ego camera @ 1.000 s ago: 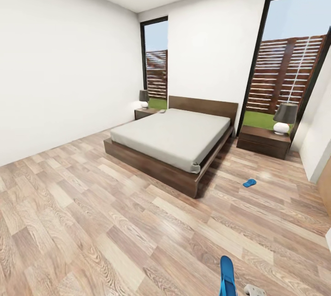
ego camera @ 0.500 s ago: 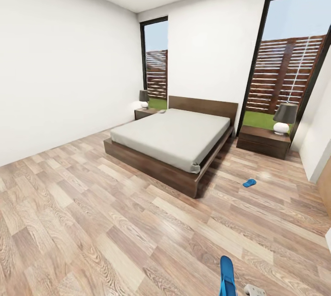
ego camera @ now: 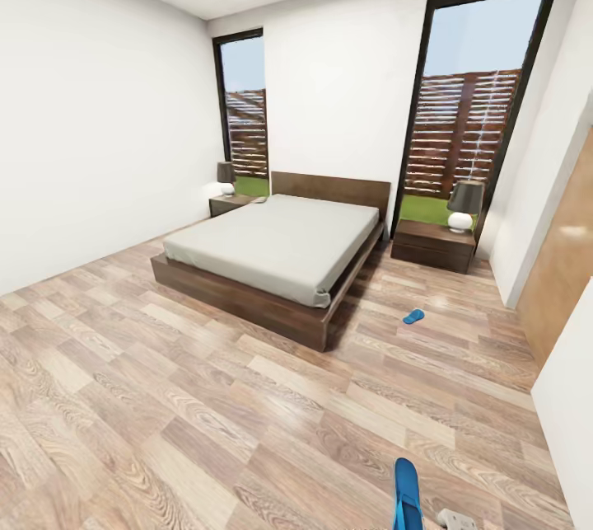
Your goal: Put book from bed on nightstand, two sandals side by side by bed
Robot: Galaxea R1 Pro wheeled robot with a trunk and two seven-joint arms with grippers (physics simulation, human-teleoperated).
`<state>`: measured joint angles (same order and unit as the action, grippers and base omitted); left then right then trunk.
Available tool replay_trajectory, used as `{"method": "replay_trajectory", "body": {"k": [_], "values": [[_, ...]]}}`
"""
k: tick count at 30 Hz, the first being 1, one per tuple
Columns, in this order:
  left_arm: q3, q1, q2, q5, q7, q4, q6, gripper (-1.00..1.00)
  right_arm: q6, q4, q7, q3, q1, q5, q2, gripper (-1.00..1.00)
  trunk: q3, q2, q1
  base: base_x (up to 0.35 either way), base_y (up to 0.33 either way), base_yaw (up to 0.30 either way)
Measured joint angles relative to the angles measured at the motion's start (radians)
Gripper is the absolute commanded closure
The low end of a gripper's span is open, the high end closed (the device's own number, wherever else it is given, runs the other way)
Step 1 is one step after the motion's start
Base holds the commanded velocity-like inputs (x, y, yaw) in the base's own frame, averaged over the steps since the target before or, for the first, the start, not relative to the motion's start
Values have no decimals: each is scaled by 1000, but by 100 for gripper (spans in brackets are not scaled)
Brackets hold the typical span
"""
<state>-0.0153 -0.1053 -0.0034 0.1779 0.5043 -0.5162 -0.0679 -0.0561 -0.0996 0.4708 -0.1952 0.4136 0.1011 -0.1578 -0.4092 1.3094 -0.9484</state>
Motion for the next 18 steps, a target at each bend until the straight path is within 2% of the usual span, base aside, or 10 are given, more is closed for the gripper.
{"method": "replay_trajectory", "body": {"k": [18], "values": [[0,0,0,1,0,0,0,-100,0,0,0,1,0,0,0,100,0,0,0,0,0,-282]]}}
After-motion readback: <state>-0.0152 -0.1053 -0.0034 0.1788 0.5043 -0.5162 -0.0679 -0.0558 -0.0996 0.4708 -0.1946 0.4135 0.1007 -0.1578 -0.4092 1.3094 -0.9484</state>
